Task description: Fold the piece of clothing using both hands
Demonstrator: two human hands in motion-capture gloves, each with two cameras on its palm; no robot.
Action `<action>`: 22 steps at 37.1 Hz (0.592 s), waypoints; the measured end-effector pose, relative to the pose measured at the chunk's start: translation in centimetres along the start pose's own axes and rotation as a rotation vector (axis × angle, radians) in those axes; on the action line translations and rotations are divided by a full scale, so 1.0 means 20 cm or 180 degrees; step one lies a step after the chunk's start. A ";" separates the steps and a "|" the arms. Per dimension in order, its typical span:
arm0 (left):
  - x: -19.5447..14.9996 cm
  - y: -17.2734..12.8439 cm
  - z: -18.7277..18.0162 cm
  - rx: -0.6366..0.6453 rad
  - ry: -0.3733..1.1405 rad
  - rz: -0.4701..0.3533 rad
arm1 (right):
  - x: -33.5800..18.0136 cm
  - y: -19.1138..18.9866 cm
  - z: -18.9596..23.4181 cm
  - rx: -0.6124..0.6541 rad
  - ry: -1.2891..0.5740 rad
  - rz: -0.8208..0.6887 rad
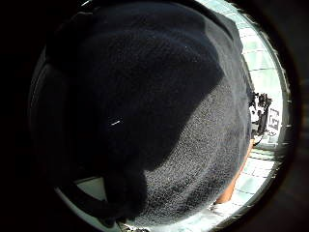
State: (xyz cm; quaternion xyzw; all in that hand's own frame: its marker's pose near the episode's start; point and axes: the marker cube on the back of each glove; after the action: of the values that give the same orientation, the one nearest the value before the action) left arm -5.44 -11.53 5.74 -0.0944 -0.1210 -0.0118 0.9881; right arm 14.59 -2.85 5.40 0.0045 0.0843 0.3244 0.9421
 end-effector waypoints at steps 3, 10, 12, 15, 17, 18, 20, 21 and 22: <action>-0.02 -0.02 0.00 0.0141 -0.0075 -0.0096 | 0.02 -0.05 -0.02 0.0270 0.0196 0.0007; 0.02 -0.03 -0.07 0.0432 -0.0135 0.0001 | -0.16 0.04 -0.15 -0.0643 -0.0799 0.0062; 0.02 0.02 -0.12 0.0401 -0.0256 -0.0012 | -0.27 0.03 -0.24 -0.0851 -0.1432 -0.0011; 0.00 0.03 -0.17 0.0431 -0.0347 -0.0078 | -0.47 0.02 -0.41 -0.0907 -0.2190 -0.0289; -0.05 -0.04 -0.10 0.0517 -0.0287 -0.0156 | -0.61 0.04 -0.50 -0.0792 -0.2476 -0.0546; -0.07 -0.07 -0.08 0.0593 -0.0207 -0.0196 | -0.70 0.04 -0.52 -0.0721 -0.2547 -0.0669; -0.11 -0.07 -0.09 0.0735 0.0009 -0.0276 | -0.89 0.04 -0.51 -0.0583 -0.2548 -0.0884; -0.13 -0.05 -0.11 0.0794 0.0110 -0.0315 | -0.99 0.05 -0.49 -0.0523 -0.2506 -0.0985; -0.15 -0.02 -0.14 0.0852 0.0187 -0.0351 | -1.07 0.06 -0.48 -0.0477 -0.2457 -0.1087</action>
State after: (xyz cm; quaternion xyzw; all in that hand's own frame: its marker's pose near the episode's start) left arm -7.74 -12.43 2.48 0.0454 -0.0975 -0.0526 0.9928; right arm -4.38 -15.43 -0.68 0.0431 -0.2987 0.1435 0.9425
